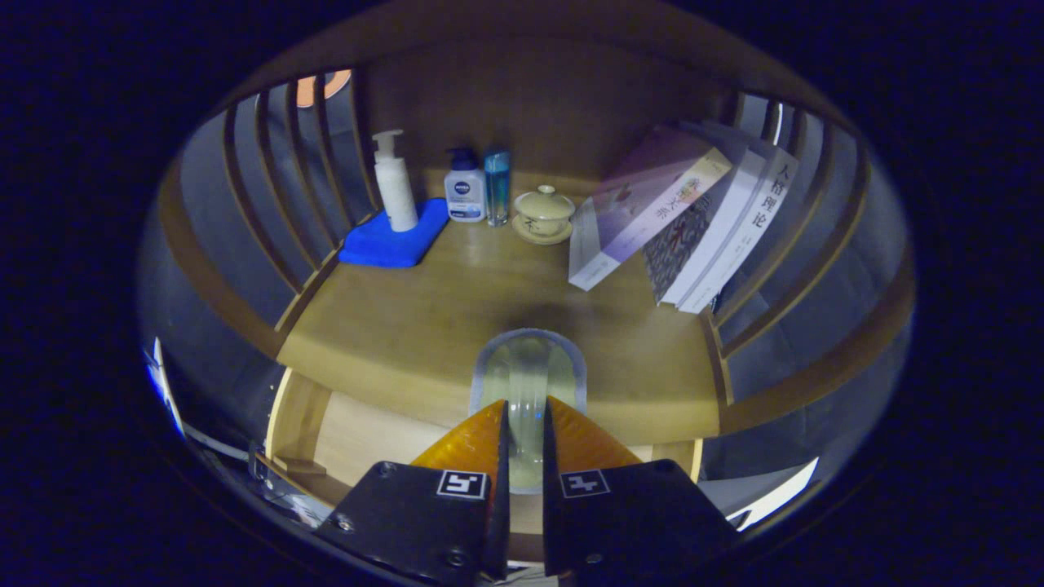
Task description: Pull open the drawer, take out the items inside it, and place them on the countertop above the cabinet.
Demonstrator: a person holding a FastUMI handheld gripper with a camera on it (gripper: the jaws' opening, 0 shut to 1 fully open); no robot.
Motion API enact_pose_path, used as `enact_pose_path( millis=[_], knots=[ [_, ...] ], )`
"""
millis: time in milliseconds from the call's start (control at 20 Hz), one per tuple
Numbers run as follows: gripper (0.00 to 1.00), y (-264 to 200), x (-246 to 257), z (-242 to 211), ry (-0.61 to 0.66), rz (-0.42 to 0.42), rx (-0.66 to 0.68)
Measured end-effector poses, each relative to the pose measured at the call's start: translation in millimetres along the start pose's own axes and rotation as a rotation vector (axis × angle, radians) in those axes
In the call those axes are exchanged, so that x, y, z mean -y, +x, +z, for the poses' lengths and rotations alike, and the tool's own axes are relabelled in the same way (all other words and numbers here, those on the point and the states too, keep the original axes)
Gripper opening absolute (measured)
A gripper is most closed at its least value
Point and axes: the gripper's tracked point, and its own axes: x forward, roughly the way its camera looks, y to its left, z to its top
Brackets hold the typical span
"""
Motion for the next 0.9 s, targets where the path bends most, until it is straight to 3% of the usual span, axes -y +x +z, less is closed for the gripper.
enact_pose_path(
  millis=[450, 800, 900],
  knots=[
    [0.19, 49.0, -1.4, 53.2, 0.015, -0.038, -0.036],
    [0.19, 87.9, -8.7, 55.8, 0.032, -0.030, -0.095],
    [0.27, 94.9, -13.4, 54.2, 0.035, -0.013, -0.105]
  ],
)
